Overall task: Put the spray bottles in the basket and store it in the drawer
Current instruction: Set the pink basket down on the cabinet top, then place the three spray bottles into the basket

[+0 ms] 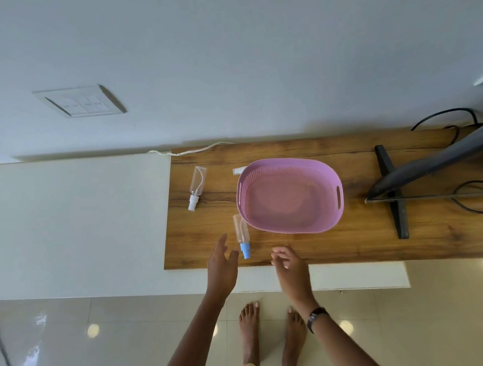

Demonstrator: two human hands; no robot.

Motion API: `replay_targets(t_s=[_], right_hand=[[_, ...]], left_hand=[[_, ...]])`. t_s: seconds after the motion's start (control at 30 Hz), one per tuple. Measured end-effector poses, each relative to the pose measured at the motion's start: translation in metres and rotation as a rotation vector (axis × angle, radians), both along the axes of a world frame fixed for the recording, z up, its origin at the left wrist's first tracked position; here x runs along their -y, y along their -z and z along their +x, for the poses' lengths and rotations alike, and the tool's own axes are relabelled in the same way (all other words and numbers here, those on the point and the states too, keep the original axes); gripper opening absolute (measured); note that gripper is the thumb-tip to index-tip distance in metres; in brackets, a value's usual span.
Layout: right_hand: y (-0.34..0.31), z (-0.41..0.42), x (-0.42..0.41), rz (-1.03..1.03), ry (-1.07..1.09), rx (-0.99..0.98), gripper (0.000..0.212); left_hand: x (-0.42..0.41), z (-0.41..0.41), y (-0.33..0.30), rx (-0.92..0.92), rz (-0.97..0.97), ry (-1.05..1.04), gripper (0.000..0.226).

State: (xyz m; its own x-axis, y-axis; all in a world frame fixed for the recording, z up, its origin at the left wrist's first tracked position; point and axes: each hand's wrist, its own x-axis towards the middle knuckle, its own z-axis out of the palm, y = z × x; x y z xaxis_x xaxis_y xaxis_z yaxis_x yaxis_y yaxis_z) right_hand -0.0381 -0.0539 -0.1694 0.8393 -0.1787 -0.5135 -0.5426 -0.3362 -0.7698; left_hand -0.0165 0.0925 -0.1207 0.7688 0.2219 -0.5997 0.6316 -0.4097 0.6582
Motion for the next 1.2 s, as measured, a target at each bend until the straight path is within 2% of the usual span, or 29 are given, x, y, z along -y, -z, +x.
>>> replay_targets(t_s=[0.3, 0.47, 0.63, 0.77, 0.93, 1.03, 1.2], right_hand=[[0.003, 0.029, -0.044, 0.061, -0.345, 0.027, 0.057], [0.015, 0.032, -0.045, 0.121, -0.417, 0.019, 0.059], [0.008, 0.024, -0.049, 0.169, -0.373, 0.015, 0.055], [-0.020, 0.012, -0.056, 0.176, -0.328, 0.148, 0.053], [-0.066, 0.012, -0.062, 0.210, -0.179, 0.346, 0.051], [-0.087, 0.025, -0.058, 0.150, -0.123, 0.505, 0.048], [-0.099, 0.061, -0.033, -0.046, 0.000, 0.641, 0.041]], left_hand=[[0.000, 0.007, 0.013, -0.171, -0.241, -0.022, 0.058], [0.000, 0.008, 0.024, -0.138, -0.321, 0.054, 0.052], [-0.004, -0.006, 0.027, -0.080, -0.330, -0.045, 0.044], [-0.006, -0.016, 0.006, -0.025, -0.321, -0.170, 0.043], [-0.003, -0.013, -0.042, 0.164, -0.283, -0.225, 0.041], [0.007, -0.001, -0.068, 0.253, -0.297, -0.189, 0.044], [0.030, 0.023, -0.080, 0.313, -0.317, -0.095, 0.045]])
